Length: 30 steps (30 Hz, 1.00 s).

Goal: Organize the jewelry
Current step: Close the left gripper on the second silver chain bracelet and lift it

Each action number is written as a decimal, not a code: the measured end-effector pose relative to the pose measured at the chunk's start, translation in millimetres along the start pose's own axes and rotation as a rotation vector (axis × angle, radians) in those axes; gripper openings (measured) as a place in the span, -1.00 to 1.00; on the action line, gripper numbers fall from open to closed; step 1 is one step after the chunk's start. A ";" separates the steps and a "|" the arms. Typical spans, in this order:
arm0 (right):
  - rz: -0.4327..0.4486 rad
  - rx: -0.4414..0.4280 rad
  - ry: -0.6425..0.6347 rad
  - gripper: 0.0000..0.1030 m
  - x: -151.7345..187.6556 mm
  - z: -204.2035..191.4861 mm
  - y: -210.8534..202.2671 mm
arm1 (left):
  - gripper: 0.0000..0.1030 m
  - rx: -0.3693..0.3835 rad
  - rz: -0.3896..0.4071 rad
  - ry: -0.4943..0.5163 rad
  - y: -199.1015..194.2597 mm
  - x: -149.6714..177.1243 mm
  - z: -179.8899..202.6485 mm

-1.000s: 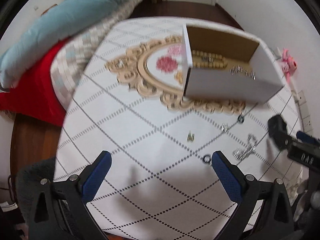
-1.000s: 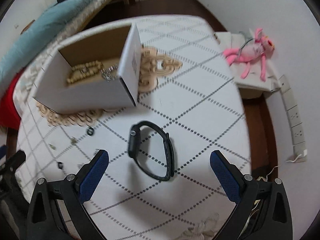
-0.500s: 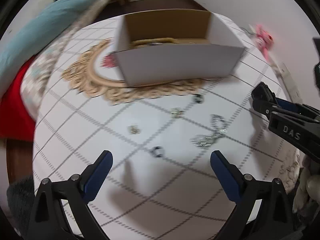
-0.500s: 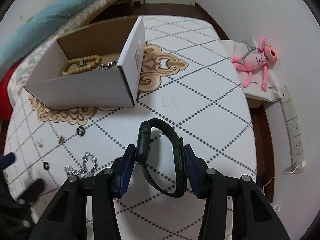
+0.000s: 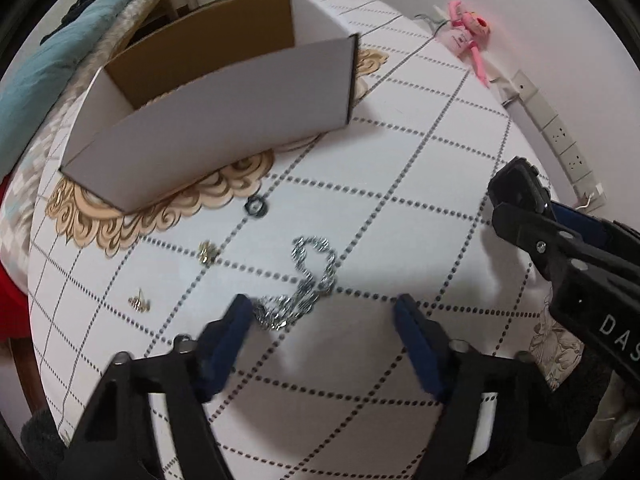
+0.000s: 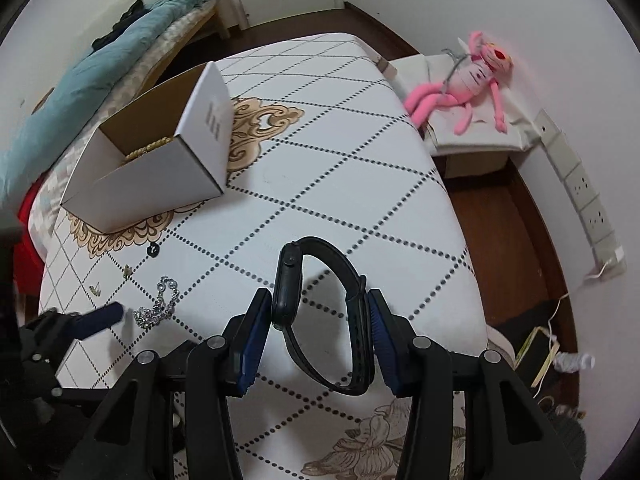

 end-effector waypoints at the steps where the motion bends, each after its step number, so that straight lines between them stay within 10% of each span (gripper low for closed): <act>1: 0.002 -0.003 0.009 -0.03 0.0 2.0 -0.1 | -0.06 0.003 0.006 0.009 -0.7 -3.9 1.1; 3: 0.003 -0.004 0.022 -0.03 -0.5 5.6 0.3 | -0.84 0.010 0.018 0.028 -3.2 -9.1 5.9; 8: 0.004 -0.014 0.045 -0.04 -2.6 10.2 -0.2 | -1.00 0.080 0.028 -0.025 -6.5 -16.0 6.0; 24: 0.090 -0.115 0.057 -0.06 -28.2 -6.5 -52.9 | -1.00 0.256 0.173 -0.143 -98.5 -46.5 -19.3; 30: 0.107 -0.114 0.060 -0.05 -36.4 -10.1 -61.5 | -0.85 0.313 0.051 -0.262 -60.9 -40.0 -24.4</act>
Point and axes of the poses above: each gripper's, at about its wrist camera, not at the fingertips, and y roughly the way its jaws point, z to its right, x to its underside, the point moved 10 cm from there along y, roughly the way its jaws point, and after that the axes turned 3 degrees about -z, right-handed, at the moved point
